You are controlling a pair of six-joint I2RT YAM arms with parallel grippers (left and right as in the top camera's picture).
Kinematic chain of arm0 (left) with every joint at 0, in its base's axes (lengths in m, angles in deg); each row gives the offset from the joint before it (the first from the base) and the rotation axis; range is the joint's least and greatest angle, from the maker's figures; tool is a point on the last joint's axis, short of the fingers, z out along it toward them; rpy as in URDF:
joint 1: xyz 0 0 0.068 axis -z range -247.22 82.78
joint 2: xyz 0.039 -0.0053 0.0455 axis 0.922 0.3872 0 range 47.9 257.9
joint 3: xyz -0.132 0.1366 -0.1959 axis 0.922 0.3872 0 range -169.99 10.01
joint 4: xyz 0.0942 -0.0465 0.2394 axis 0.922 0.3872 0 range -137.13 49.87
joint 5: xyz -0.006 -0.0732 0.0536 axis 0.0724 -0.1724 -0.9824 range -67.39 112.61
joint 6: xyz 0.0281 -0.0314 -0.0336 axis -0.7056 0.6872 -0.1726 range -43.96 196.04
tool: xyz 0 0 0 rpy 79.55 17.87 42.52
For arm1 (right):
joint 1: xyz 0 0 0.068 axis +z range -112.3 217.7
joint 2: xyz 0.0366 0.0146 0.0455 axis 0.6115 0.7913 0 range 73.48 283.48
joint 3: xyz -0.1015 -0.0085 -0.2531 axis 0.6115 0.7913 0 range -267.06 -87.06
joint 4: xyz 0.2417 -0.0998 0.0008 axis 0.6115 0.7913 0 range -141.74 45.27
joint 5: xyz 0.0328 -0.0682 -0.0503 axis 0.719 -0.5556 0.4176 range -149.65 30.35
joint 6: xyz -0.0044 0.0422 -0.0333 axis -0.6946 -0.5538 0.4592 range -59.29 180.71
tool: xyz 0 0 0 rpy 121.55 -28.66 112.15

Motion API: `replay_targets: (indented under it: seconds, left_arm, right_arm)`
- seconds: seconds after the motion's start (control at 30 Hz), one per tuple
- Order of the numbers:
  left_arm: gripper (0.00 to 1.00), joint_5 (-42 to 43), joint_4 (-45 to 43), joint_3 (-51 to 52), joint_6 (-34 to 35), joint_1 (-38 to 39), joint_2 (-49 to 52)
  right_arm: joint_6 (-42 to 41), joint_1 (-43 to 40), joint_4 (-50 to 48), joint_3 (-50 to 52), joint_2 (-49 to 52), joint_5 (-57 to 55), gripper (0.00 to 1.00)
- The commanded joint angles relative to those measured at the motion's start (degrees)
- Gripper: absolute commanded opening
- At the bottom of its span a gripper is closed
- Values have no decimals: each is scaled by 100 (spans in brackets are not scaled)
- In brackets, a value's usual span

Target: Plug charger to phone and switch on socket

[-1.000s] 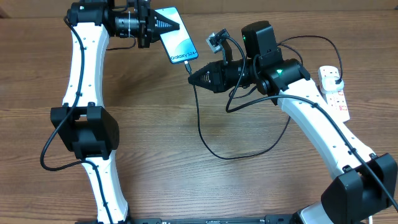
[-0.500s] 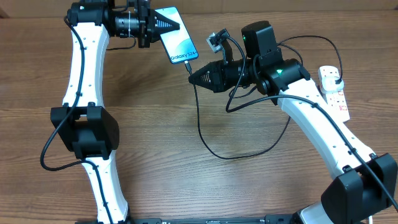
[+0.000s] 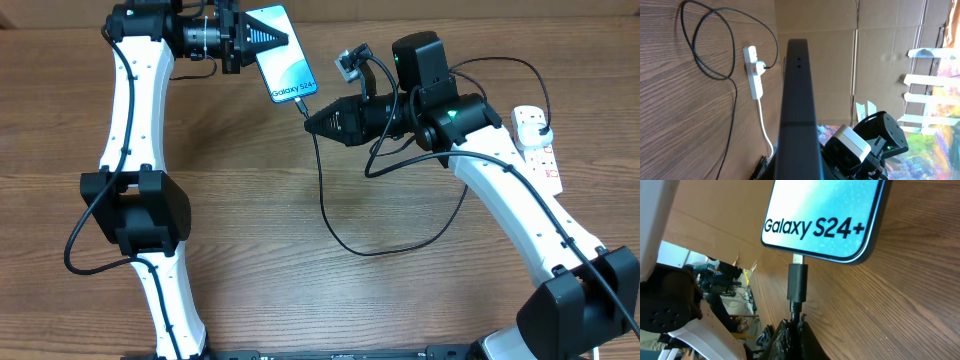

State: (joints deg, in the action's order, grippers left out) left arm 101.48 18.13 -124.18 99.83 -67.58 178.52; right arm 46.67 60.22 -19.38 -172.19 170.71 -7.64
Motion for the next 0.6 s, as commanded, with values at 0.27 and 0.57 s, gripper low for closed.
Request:
replay_targets:
  seconds: [0.27,0.57]
  left_arm:
    - [4,149,92,-116,-4,258,-33]
    - [4,177,92,-116,219,313,-33]
  right_arm:
    - [-98,-122,-229,-35,-186,-118,4]
    - [-98,-122,-225,-35,-186,-122,4]
